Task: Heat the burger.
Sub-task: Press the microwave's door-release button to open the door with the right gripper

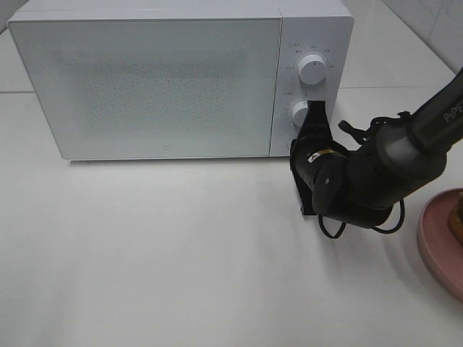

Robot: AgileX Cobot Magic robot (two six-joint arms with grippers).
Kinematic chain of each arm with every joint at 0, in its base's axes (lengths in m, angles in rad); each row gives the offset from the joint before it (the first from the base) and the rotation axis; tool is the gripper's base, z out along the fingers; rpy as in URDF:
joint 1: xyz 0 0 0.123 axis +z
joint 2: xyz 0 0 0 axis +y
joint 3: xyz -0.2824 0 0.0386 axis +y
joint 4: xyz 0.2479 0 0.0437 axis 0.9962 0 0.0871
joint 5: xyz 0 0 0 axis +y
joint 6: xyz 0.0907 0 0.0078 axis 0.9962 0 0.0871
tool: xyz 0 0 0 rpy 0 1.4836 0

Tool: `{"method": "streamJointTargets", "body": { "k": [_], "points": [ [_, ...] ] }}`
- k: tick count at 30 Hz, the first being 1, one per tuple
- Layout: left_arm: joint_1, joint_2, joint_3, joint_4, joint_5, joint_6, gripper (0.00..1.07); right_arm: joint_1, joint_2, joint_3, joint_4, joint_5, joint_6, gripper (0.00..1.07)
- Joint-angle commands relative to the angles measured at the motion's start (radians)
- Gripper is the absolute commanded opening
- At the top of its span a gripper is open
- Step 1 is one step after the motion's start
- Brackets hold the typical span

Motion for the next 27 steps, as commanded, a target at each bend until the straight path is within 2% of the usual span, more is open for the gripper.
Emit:
{"method": "streamJointTargets", "body": {
  "k": [1, 27],
  "points": [
    [0.000, -0.015, 0.004, 0.000, -0.008, 0.002, 0.98, -0.005, 0.023, -0.024, -0.009, 0.008, 0.010, 0.00],
    [0.000, -0.015, 0.004, 0.000, -0.008, 0.002, 0.98, -0.039, 0.032, -0.064, -0.015, -0.032, 0.003, 0.00]
  ]
}}
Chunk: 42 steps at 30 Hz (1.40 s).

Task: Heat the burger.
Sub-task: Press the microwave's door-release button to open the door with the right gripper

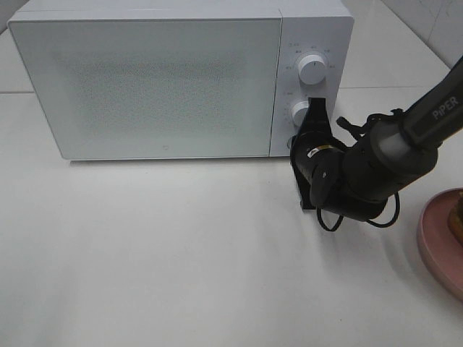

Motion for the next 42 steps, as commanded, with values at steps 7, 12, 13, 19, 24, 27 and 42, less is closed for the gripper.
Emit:
{"method": "streamJointTargets", "body": {
  "k": [7, 12, 13, 19, 24, 27, 42],
  "points": [
    [0.000, -0.015, 0.004, 0.000, -0.008, 0.002, 0.98, -0.011, -0.002, -0.050, -0.007, -0.074, 0.004, 0.00],
    [0.000, -0.015, 0.004, 0.000, -0.008, 0.002, 0.98, -0.011, -0.002, -0.081, -0.007, -0.155, 0.000, 0.00],
    [0.000, -0.015, 0.004, 0.000, -0.008, 0.002, 0.98, -0.011, -0.002, -0.081, -0.007, -0.155, 0.000, 0.00],
    [0.000, -0.015, 0.004, 0.000, -0.008, 0.002, 0.98, -0.041, 0.016, -0.117, -0.025, -0.208, -0.008, 0.00],
    [0.000, -0.015, 0.004, 0.000, -0.008, 0.002, 0.98, -0.049, 0.050, -0.157, -0.026, -0.248, 0.011, 0.00],
    [0.000, -0.015, 0.004, 0.000, -0.008, 0.002, 0.98, -0.057, 0.062, -0.191, -0.035, -0.263, 0.010, 0.00],
    [0.000, -0.015, 0.004, 0.000, -0.008, 0.002, 0.98, -0.056, 0.054, -0.194, -0.053, -0.249, -0.010, 0.00]
  ]
}}
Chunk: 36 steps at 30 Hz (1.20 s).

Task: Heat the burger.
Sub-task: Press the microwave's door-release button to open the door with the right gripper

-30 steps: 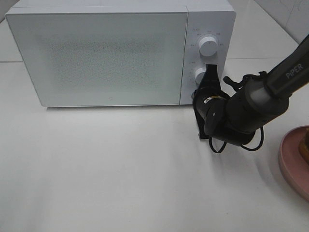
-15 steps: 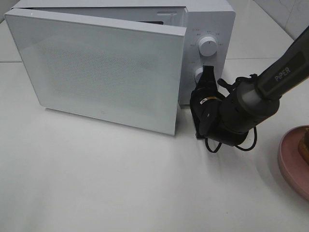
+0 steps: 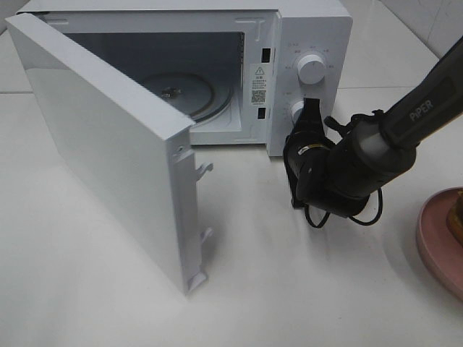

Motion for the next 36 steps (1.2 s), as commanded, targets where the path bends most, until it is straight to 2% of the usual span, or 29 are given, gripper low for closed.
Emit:
{"method": "streamJointTargets", "body": {
  "k": [1, 8, 21, 36],
  "points": [
    [0.000, -0.015, 0.004, 0.000, -0.008, 0.002, 0.98, -0.054, -0.002, -0.105, -0.115, -0.239, -0.006, 0.00],
    [0.000, -0.015, 0.004, 0.000, -0.008, 0.002, 0.98, -0.031, -0.002, -0.096, -0.129, -0.201, 0.016, 0.00],
    [0.000, -0.015, 0.004, 0.000, -0.008, 0.002, 0.98, -0.021, -0.062, 0.010, -0.154, -0.144, 0.027, 0.00],
    [0.000, -0.015, 0.004, 0.000, -0.008, 0.002, 0.98, -0.018, -0.165, 0.148, -0.156, 0.106, -0.035, 0.00]
  ]
}}
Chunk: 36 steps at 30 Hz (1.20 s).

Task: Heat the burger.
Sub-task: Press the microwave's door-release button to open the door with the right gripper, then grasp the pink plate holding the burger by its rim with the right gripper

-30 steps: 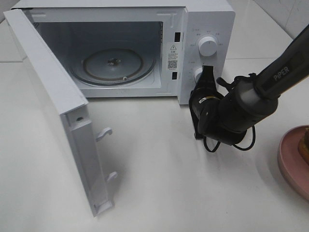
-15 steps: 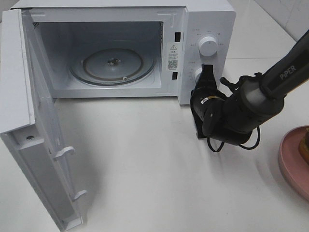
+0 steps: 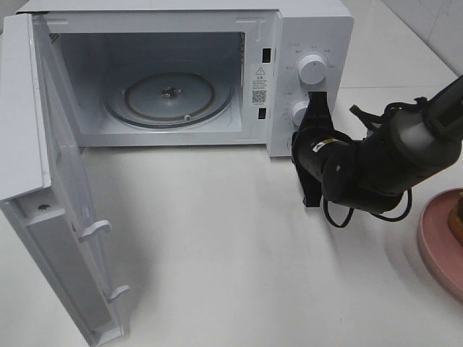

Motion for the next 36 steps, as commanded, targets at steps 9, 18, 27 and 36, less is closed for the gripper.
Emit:
{"method": "streamJointTargets", "body": {
  "k": [9, 18, 27, 36],
  "points": [
    [0.000, -0.015, 0.004, 0.000, -0.008, 0.002, 0.98, -0.004, -0.132, 0.085, -0.033, 0.134, -0.155, 0.00],
    [0.000, -0.015, 0.004, 0.000, -0.008, 0.002, 0.98, -0.008, -0.251, 0.107, -0.034, 0.379, -0.630, 0.01],
    [0.000, -0.015, 0.004, 0.000, -0.008, 0.002, 0.98, -0.078, -0.356, 0.107, -0.035, 0.712, -1.138, 0.02],
    [0.000, -0.015, 0.004, 0.000, -0.008, 0.002, 0.98, -0.176, -0.453, 0.107, -0.075, 1.026, -1.453, 0.04]
  ]
}}
